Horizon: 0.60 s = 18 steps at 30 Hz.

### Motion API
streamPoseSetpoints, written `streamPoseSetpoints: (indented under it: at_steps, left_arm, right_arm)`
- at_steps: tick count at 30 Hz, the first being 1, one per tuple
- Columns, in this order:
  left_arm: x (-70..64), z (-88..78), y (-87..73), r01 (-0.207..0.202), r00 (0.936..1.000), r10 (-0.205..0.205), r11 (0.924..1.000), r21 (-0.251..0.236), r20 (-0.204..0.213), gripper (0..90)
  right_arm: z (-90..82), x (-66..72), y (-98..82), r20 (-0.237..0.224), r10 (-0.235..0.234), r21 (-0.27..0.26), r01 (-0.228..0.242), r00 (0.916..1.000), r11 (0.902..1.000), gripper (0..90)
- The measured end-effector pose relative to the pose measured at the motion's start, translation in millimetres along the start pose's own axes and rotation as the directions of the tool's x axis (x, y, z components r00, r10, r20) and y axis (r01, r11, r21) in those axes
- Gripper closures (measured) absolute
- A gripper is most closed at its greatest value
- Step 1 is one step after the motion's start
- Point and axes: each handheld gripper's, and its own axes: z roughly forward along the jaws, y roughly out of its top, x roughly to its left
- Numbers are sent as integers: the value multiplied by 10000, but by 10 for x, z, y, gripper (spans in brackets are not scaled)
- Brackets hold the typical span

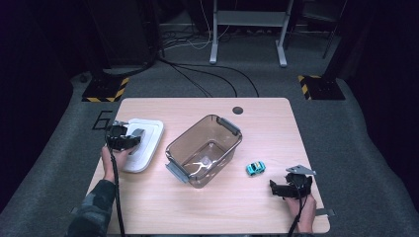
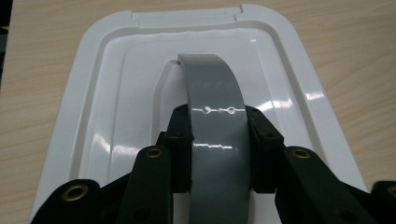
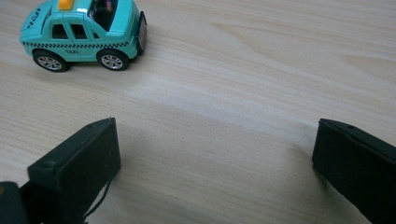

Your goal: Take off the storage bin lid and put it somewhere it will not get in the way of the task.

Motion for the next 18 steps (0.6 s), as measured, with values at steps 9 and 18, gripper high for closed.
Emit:
streamPoseSetpoints:
  at_steps: [9,18]
  left_arm:
    - [-1,175,-115,-58,9998,63,9997,238,-194,665]
    - [21,162,-143,138,9999,-135,9996,249,-106,383]
  right_arm:
    - [0,0,0,0,2,0,-2,10000,10000,3]
    - [0,0,0,3,-3,1,3,10000,10000,3]
